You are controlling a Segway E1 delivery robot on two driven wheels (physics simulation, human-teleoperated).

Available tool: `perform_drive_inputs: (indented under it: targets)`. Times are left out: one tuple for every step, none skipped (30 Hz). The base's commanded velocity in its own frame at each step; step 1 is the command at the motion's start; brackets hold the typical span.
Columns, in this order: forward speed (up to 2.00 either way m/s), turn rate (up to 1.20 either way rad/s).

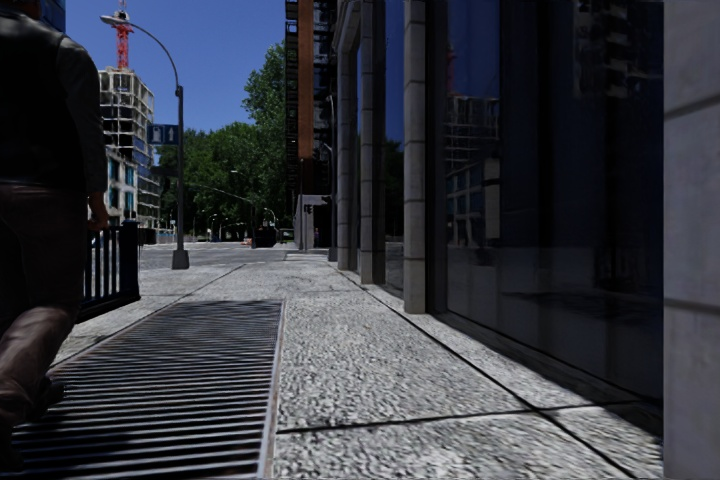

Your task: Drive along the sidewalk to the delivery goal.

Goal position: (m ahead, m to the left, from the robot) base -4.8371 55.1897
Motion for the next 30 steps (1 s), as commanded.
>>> perform_drive_inputs:
  targets:
    - [2.0,0.0]
    - [2.0,0.0]
    - [2.0,0.0]
    - [2.0,0.0]
    - [2.0,0.0]
    - [2.0,0.0]
    - [2.0,0.0]
    - [2.0,0.0]
    - [2.0,0.0]
    - [2.0,0.0]
    - [2.0,0.0]
    - [2.0,0.0]
    - [2.0,0.0]
    - [2.0,0.0]
    - [2.0,0.0]
    - [2.0,0.0]
    - [2.0,0.0]
    - [2.0,0.0]
    - [2.0,0.0]
    - [2.0,0.16]
    - [2.0,0.29]
    - [2.0,0.44]
    - [2.0,0.54]
    - [2.0,0.58]
    - [2.0,0.59]
    - [2.0,0.59]
    - [2.0,0.48]
    - [2.0,0.07]
    - [2.0,0.05]
    - [2.0,0.03]
